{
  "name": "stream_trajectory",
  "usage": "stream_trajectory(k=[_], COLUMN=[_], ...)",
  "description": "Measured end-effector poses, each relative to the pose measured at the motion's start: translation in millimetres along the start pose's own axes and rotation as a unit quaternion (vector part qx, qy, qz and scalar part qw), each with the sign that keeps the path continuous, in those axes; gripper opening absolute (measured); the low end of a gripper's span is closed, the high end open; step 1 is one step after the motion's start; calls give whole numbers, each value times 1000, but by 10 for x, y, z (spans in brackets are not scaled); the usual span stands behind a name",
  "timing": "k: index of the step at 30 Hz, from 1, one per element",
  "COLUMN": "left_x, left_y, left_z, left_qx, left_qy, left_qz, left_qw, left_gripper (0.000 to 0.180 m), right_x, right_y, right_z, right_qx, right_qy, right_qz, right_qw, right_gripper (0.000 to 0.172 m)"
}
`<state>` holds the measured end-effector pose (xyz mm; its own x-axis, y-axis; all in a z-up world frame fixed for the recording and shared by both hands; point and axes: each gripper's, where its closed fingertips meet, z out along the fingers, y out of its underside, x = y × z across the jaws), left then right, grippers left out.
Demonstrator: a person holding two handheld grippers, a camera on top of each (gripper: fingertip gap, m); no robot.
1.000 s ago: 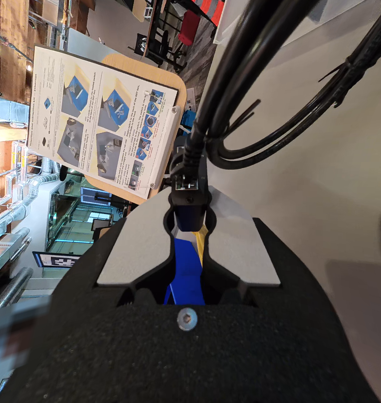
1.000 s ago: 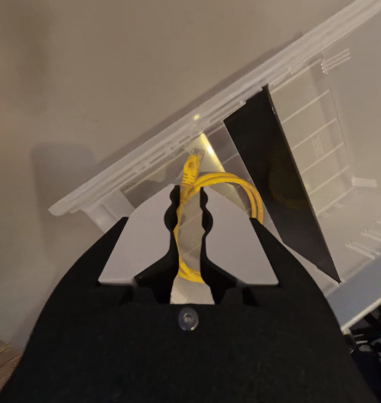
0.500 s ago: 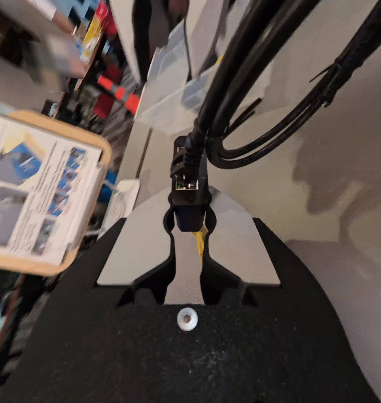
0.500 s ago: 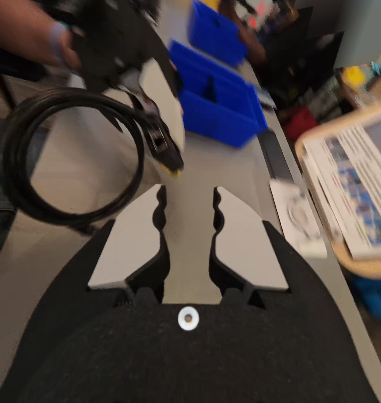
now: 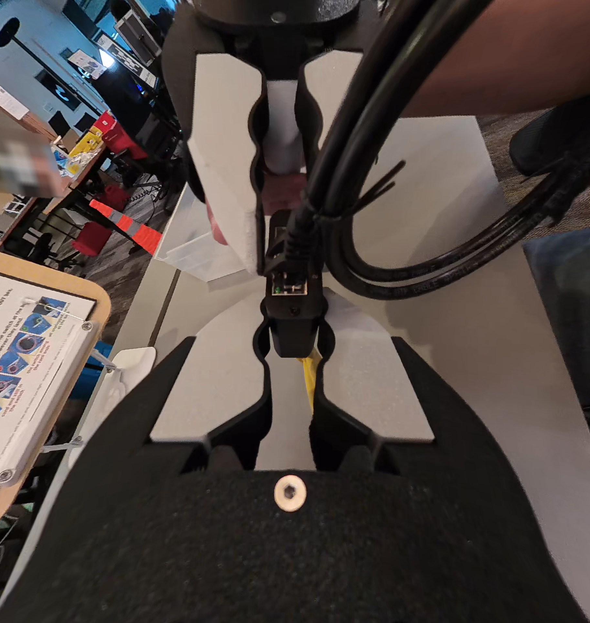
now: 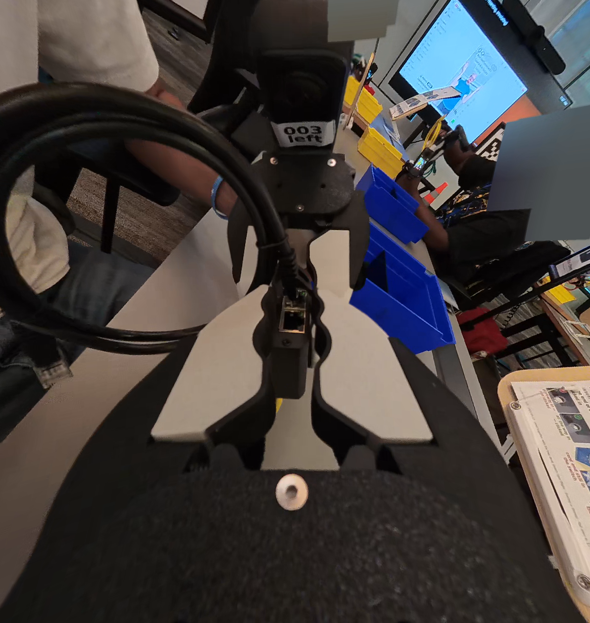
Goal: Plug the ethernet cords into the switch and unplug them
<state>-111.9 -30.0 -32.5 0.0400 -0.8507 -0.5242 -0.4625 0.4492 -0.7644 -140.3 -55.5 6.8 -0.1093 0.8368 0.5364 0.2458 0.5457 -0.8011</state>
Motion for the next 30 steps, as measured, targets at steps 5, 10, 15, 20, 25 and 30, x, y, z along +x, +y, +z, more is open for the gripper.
stream_trajectory(k=[5, 10, 15, 20, 25, 30], left_x=[29, 58, 63, 71, 79, 95], left_y=[-15, -3, -19, -39, 5, 21], left_z=[3, 30, 27, 26, 34, 61], left_qx=[2, 1, 14, 28, 11, 13], left_qy=[8, 13, 27, 35, 35, 40], left_qz=[-5, -10, -34, -47, -36, -46], left_qw=[1000, 1000, 999, 998, 999, 998], left_gripper=[24, 24, 24, 24, 25, 25], right_x=[-17, -30, 0, -5, -20, -32], right_y=[-20, 11, 9, 5, 34, 82], right_z=[2, 34, 31, 34, 50, 53], right_qx=[16, 14, 15, 7, -9, -35], right_qy=[2, 4, 25, 11, 6, -1], right_qz=[15, 6, -14, 11, 13, 49], right_qw=[1000, 1000, 999, 1000, 1000, 998], right_gripper=[19, 15, 14, 14, 12, 11])
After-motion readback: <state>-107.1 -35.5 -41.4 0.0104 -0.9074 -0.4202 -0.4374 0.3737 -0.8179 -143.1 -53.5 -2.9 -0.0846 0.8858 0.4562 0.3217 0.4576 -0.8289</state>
